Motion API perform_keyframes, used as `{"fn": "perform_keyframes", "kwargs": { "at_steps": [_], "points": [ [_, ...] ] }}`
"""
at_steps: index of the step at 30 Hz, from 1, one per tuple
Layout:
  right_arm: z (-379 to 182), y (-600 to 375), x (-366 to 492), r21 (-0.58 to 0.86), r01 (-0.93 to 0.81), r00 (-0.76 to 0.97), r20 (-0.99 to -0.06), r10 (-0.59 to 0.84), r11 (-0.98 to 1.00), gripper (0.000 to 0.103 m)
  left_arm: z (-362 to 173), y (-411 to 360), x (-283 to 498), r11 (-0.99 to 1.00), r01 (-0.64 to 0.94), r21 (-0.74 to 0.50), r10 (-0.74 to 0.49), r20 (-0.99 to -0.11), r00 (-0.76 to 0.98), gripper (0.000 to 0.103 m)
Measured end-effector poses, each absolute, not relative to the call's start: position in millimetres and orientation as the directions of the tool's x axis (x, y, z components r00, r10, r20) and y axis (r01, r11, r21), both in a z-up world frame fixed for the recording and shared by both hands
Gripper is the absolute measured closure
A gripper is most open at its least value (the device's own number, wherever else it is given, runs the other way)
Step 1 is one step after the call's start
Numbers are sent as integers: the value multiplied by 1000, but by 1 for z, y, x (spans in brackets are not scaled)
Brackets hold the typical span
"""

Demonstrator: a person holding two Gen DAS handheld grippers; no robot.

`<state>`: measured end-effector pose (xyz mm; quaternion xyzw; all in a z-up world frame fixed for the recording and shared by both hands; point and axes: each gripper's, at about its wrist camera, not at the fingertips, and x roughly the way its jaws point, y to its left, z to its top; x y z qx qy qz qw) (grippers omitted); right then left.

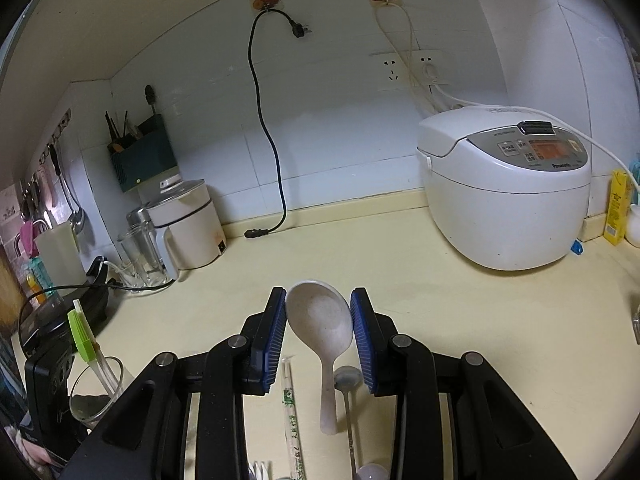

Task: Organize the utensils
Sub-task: 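Lift the white rice paddle up with the right gripper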

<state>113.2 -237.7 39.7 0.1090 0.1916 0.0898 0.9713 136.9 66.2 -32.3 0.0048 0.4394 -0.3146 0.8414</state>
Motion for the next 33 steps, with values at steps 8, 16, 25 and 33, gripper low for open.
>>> {"fn": "perform_keyframes", "kwargs": {
  "at_steps": [8, 16, 25, 33],
  "points": [
    [38, -233, 113, 238, -136, 907, -360, 217, 962, 70, -33, 65, 137, 802, 533, -270, -526, -742, 415, 20],
    [36, -231, 115, 234, -140, 903, -368, 221, 962, 70, -33, 64, 137, 804, 535, -261, -520, -745, 418, 20],
    [35, -229, 115, 234, -146, 900, -372, 227, 961, 70, -32, 58, 135, 808, 534, -250, -511, -749, 423, 21],
    [33, -226, 115, 234, -147, 898, -376, 229, 961, 70, -32, 62, 136, 808, 525, -267, -520, -741, 424, 24]
  ]
}}
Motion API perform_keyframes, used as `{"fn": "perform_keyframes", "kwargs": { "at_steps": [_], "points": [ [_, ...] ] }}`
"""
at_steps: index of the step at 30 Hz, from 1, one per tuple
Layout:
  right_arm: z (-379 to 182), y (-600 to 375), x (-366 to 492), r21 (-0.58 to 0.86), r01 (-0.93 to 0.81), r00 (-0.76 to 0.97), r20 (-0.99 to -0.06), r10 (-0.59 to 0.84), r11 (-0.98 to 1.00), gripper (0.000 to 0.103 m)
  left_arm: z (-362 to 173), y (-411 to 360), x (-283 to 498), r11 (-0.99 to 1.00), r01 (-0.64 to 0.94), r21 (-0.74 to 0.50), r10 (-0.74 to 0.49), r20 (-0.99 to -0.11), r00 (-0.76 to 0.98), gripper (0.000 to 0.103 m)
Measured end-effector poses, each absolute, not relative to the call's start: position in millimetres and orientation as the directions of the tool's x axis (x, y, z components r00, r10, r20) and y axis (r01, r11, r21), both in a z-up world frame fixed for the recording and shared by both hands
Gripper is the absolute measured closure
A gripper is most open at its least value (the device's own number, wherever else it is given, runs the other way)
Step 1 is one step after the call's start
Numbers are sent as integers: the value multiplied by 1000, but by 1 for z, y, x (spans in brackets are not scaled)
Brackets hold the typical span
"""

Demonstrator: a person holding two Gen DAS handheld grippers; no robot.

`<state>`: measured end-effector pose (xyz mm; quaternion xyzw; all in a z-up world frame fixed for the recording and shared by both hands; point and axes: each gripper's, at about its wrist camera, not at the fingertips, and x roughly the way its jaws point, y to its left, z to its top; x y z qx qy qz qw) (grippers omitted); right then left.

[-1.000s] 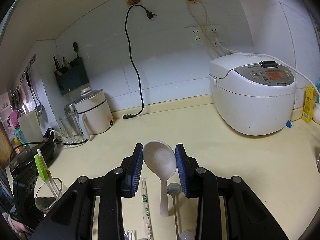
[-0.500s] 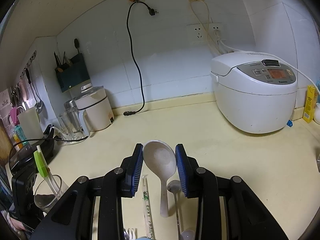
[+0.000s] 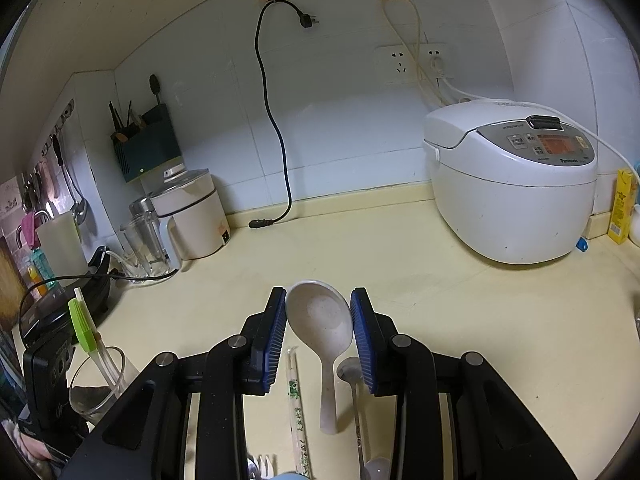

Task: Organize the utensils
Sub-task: 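Lift the white rice paddle up with the right gripper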

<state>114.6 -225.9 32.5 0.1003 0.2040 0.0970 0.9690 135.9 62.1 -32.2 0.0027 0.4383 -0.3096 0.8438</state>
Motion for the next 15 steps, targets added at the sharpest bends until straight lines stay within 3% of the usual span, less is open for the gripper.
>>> {"fn": "perform_keyframes", "kwargs": {
  "at_steps": [15],
  "points": [
    [31, -222, 115, 231, -162, 894, -378, 242, 959, 70, -33, 62, 137, 813, 521, -260, -513, -744, 429, 26]
  ]
}}
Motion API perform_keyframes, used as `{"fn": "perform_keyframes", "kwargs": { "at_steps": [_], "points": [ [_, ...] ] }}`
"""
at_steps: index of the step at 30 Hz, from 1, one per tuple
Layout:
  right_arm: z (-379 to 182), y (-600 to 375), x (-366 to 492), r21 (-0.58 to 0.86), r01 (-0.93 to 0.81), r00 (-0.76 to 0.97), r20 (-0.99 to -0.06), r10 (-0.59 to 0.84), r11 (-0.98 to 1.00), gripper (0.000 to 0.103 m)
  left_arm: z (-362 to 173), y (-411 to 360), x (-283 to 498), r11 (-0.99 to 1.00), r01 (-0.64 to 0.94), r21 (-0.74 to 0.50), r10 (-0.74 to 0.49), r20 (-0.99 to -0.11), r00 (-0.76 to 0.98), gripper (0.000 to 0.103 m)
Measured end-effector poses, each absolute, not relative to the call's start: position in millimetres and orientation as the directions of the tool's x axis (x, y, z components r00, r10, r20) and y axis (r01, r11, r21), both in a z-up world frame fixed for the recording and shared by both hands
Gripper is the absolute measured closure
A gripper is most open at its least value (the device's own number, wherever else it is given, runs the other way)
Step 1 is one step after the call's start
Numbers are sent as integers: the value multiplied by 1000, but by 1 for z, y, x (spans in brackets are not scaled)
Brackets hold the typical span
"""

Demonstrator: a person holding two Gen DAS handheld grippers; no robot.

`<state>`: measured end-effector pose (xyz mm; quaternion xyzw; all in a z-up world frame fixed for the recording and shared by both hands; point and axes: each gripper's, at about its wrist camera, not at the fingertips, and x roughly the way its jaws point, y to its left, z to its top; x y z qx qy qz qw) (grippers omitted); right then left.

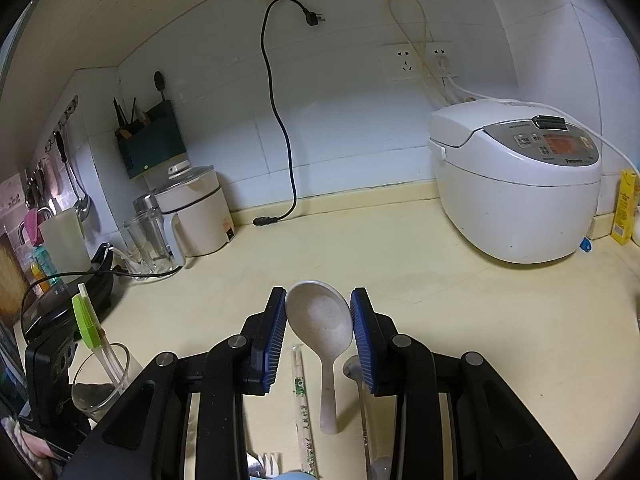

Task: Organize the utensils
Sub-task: 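Lift the white rice paddle up with the right gripper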

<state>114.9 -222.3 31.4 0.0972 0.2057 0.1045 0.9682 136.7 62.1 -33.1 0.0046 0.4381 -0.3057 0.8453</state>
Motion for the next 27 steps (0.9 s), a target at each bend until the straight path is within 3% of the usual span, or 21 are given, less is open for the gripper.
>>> {"fn": "perform_keyframes", "kwargs": {
  "at_steps": [16, 27],
  "points": [
    [29, -220, 116, 223, -164, 893, -381, 240, 961, 70, -33, 62, 137, 813, 521, -260, -513, -743, 429, 26],
    [63, -219, 99, 261, -209, 914, -290, 283, 943, 70, -33, 62, 137, 813, 521, -260, -512, -744, 430, 26]
  ]
}}
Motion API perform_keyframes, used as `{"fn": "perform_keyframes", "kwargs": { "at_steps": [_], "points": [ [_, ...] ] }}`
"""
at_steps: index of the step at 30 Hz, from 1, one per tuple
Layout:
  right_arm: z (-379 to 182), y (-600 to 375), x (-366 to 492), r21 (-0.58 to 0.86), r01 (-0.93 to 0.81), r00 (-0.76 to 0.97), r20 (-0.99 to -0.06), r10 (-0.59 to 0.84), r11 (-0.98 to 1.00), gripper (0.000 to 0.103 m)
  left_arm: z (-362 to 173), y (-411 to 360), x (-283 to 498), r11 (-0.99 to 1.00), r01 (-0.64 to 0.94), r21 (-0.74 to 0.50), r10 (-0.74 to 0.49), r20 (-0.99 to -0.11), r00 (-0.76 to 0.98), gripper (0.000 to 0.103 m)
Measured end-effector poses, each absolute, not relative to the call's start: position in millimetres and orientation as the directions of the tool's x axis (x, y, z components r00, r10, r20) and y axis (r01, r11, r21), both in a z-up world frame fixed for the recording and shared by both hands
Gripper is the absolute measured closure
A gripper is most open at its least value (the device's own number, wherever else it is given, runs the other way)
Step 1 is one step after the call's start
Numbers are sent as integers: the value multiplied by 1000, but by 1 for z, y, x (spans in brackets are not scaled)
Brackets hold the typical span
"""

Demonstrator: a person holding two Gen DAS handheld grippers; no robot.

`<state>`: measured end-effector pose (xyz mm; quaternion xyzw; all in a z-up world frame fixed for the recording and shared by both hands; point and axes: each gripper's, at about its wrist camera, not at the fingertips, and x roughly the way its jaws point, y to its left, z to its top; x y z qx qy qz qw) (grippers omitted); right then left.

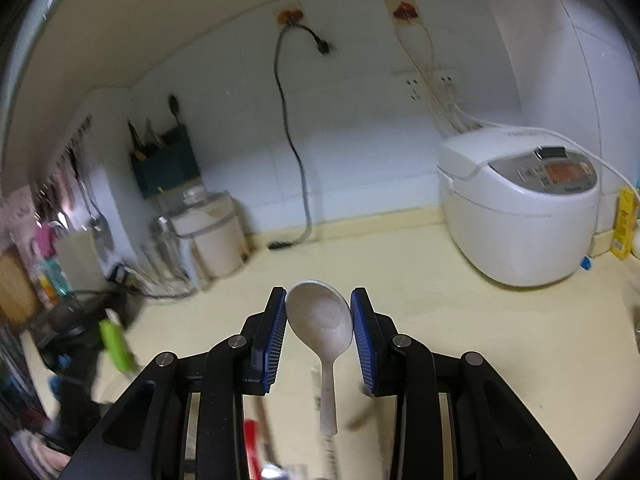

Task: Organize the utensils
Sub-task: 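Lift the white rice paddle up with the right gripper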

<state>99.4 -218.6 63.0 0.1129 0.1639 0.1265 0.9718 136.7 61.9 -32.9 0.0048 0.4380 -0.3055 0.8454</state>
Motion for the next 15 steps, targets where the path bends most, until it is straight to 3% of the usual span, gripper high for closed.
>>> {"fn": "perform_keyframes", "kwargs": {
  "at_steps": [15],
  "points": [
    [136, -157, 83, 299, -508, 825, -100, 556, 808, 70, -34, 60, 137, 815, 522, -252, -507, -746, 432, 26]
  ]
}}
